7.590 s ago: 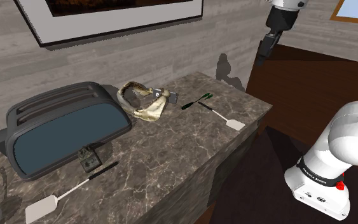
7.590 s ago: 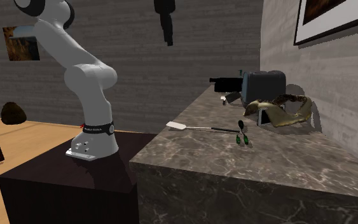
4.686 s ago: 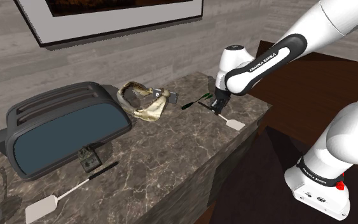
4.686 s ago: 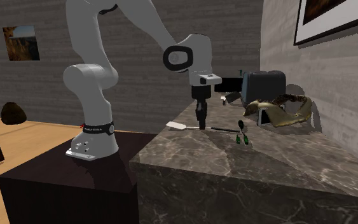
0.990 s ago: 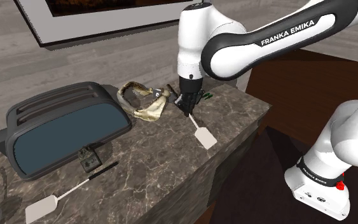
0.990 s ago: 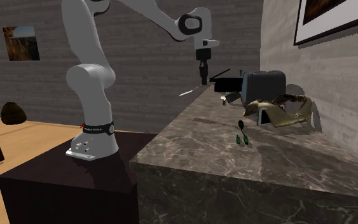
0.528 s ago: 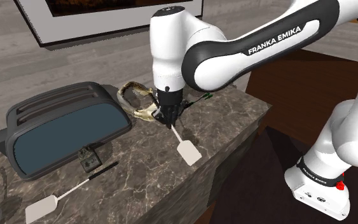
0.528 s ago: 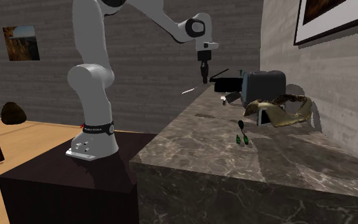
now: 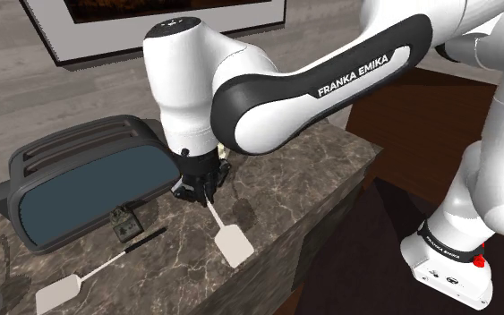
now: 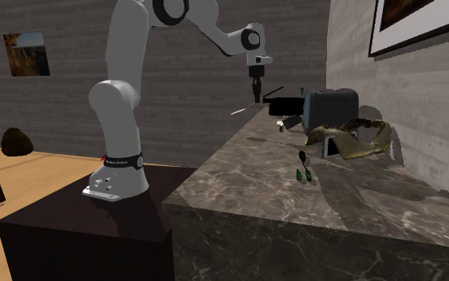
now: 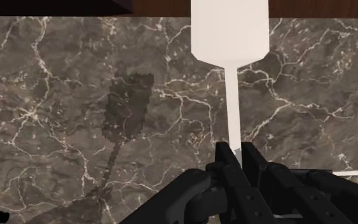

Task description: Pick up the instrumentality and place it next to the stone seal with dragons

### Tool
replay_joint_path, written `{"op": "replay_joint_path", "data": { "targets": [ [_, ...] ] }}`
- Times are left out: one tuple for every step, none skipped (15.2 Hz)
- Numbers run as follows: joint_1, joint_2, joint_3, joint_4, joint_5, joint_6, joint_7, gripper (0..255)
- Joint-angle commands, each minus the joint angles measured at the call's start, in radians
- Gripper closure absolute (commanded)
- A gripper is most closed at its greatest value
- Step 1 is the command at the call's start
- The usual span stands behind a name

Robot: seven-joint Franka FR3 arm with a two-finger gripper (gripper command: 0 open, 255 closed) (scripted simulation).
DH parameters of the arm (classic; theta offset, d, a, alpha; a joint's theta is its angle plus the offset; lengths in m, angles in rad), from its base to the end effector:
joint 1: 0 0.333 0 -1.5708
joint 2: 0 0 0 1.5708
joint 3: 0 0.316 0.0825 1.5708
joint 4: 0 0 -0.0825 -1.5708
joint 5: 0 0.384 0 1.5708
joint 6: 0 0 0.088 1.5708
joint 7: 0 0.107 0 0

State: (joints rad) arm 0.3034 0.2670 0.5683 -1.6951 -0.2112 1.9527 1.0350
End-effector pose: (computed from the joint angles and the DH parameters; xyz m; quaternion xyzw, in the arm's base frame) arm 0.4392 0.4558 0.4617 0.9980 -0.0531 0.0328 0.0014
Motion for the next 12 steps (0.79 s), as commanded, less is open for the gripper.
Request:
{"op": "replay_joint_path", "data": {
  "targets": [
    [0.052,0.084,0.003,0.105,-0.047,-0.038,0.054,255],
    [0.079,0.12,0.002,0.155,-0.065,-0.058,0.074,255],
    [0.107,0.158,0.0,0.207,-0.084,-0.078,0.093,255],
    [0.136,0.197,-0.002,0.263,-0.102,-0.1,0.11,255],
    [0.167,0.237,-0.006,0.322,-0.119,-0.124,0.126,255],
    [0.217,0.304,-0.013,0.424,-0.146,-0.165,0.146,255],
    [0.217,0.304,-0.016,0.412,-0.145,-0.152,0.148,255],
    [0.215,0.305,-0.017,0.399,-0.146,-0.139,0.149,255],
    [0.214,0.306,-0.018,0.387,-0.147,-0.126,0.151,255],
    [0.212,0.307,-0.019,0.376,-0.149,-0.114,0.154,255],
    [0.211,0.309,-0.02,0.365,-0.15,-0.102,0.156,255],
    [0.209,0.311,-0.021,0.354,-0.152,-0.09,0.158,255]
  ]
}}
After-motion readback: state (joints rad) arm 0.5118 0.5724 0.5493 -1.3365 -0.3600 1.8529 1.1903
